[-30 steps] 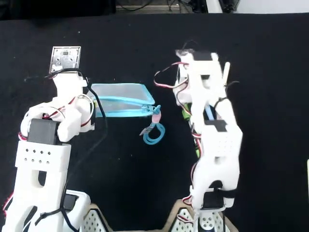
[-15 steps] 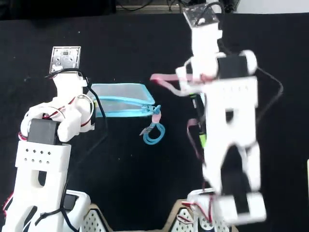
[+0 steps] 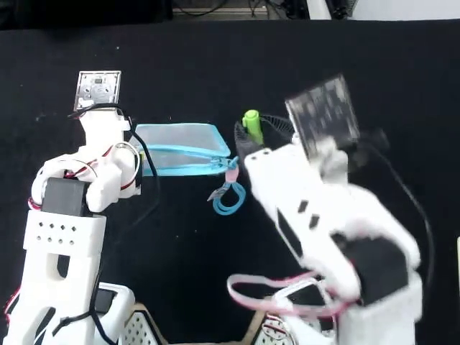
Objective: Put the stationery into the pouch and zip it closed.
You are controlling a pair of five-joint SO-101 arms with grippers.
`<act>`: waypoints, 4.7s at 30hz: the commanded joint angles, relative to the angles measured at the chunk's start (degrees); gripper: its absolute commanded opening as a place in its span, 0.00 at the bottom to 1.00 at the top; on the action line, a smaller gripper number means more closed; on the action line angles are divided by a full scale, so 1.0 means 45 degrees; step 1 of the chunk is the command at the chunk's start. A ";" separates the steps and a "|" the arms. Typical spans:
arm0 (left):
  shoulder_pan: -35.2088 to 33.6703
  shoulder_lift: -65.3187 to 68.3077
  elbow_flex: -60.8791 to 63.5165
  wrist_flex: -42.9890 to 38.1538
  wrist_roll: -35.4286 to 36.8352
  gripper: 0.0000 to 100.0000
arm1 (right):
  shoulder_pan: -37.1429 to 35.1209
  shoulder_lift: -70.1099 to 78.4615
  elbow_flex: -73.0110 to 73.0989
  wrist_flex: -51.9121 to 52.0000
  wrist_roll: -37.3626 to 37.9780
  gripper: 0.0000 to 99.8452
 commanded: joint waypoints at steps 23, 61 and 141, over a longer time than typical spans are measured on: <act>0.0088 0.0117 0.0029 -0.0234 0.0215 0.03 | -0.4357 -0.4718 0.8606 -1.1565 0.0020 0.01; 0.0088 0.0137 0.0049 -0.0234 0.0234 0.03 | 0.0664 -0.4640 0.6574 -0.4103 -0.0606 0.30; 0.0088 0.0117 0.0596 -0.0762 0.0234 0.03 | 0.4923 0.8527 0.8234 -1.1897 -0.4415 0.17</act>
